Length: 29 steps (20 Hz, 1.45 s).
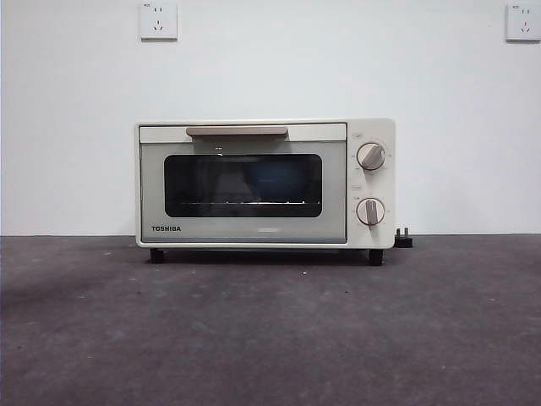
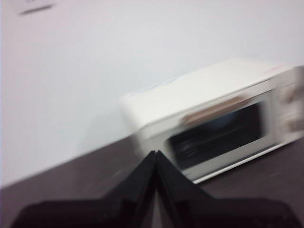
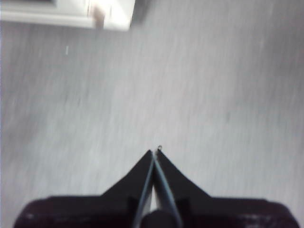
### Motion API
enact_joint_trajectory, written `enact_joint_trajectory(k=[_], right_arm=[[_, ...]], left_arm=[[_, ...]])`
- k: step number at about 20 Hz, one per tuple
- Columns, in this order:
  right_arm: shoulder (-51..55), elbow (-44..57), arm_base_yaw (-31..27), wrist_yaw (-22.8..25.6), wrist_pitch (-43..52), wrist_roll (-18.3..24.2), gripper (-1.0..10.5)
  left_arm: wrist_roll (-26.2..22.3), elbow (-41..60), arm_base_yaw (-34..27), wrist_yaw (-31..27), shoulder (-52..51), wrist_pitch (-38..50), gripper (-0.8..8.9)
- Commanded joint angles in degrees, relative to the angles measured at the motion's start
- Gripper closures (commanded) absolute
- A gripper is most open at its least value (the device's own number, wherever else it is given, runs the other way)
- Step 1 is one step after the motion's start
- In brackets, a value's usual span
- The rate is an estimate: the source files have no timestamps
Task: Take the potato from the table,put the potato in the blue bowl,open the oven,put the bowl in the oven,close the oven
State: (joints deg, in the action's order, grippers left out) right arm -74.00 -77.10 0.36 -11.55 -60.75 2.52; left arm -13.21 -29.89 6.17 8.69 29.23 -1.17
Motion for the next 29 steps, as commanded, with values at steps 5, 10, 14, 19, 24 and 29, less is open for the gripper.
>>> enact_joint_trajectory(k=[5, 10, 14, 19, 24, 29], right_arm=[[-3.3, 0.5, 0.0, 1.2, 18.3, -0.4, 9.5], [-3.4, 0.5, 0.0, 1.1, 28.0, -0.4, 9.5], [-3.4, 0.5, 0.0, 1.1, 28.6, -0.4, 9.5], [-3.4, 0.5, 0.0, 1.1, 28.6, -0.4, 9.5], [-3.4, 0.5, 0.0, 1.1, 28.6, -0.4, 9.5], [-3.4, 0.5, 0.0, 1.1, 28.6, -0.4, 9.5]], left_arm=[[2.2, 14.7, -4.8, -5.2, -10.6, 3.5, 8.17], [14.3, 25.7, -7.3, -5.5, -21.5, 6.8, 8.18], [15.0, 29.5, -7.5, -5.4, -27.3, 3.9, 8.17], [15.0, 29.5, -8.5, -6.0, -29.0, -1.1, 8.17], [15.0, 29.5, -8.9, -6.5, -29.0, -3.8, 8.17], [15.2, 29.5, -8.9, -9.7, -29.0, -8.1, 8.18]])
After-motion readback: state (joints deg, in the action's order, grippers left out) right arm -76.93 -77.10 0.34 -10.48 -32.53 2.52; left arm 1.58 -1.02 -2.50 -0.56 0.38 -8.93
